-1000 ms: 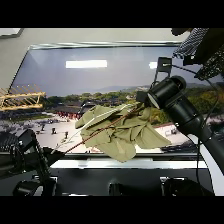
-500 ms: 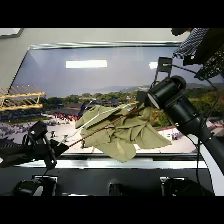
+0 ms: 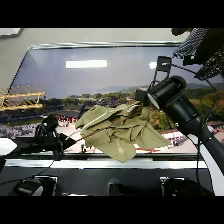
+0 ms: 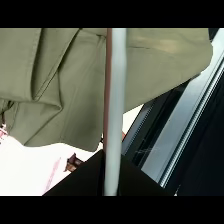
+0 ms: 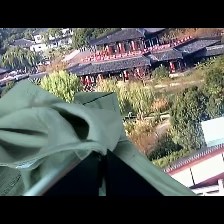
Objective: Fold the clothes and pants, and hang the long-sleeved shirts on hangers.
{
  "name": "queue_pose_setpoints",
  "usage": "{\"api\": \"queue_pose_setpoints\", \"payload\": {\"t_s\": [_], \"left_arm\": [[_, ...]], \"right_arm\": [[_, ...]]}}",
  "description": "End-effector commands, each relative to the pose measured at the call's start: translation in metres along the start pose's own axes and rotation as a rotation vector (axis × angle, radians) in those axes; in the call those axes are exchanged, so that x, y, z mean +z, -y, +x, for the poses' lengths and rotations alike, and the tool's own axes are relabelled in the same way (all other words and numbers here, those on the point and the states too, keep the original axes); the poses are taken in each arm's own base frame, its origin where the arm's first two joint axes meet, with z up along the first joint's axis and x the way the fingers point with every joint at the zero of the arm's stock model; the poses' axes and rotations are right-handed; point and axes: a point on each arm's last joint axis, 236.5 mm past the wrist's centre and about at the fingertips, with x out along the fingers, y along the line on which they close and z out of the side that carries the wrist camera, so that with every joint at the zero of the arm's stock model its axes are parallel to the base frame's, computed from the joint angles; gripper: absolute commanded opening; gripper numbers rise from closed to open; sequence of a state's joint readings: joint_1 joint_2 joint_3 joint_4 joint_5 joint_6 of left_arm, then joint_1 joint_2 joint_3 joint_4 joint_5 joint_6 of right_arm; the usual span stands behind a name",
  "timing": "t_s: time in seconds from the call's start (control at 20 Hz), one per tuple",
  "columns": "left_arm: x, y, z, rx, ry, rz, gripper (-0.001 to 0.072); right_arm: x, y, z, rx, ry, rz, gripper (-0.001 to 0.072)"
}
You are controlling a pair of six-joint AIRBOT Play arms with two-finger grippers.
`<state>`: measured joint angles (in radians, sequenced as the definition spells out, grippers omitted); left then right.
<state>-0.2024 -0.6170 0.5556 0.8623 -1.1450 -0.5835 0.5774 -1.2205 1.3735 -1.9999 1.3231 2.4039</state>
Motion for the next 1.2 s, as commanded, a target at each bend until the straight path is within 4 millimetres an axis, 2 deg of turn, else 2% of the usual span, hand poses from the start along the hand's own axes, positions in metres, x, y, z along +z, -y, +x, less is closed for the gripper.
{"api": "queue_pose_setpoints", "payload": {"t_s": [0.0,0.25,0.45,0.65,0.85,0.95,1.15], "left_arm": [[0.007,0.000,0.014,-0.011,0.005,0.043,0.0032],[0.015,-0.008,0.024,0.020,0.027,0.056,0.0032],[0.015,-0.012,0.033,0.006,0.006,0.067,0.0032],[0.030,-0.023,0.044,0.031,0.020,0.082,0.0032],[0.044,-0.024,0.054,0.018,0.032,0.086,0.0032],[0.049,-0.026,0.054,0.022,0.042,0.086,0.0032],[0.049,-0.025,0.054,0.021,0.042,0.084,0.0032]], "right_arm": [[0.001,-0.001,0.000,0.003,0.003,0.002,0.0040],[-0.001,0.000,-0.001,0.001,-0.003,0.002,0.0040],[0.008,0.001,-0.013,0.006,0.006,0.002,0.0040],[0.013,-0.011,-0.034,0.051,0.012,-0.021,0.0039],[-0.004,-0.035,-0.053,0.073,0.023,-0.101,0.0039],[-0.010,-0.031,-0.056,0.037,0.019,-0.112,0.0039],[-0.005,-0.023,-0.071,0.054,0.045,-0.084,0.0039]]}}
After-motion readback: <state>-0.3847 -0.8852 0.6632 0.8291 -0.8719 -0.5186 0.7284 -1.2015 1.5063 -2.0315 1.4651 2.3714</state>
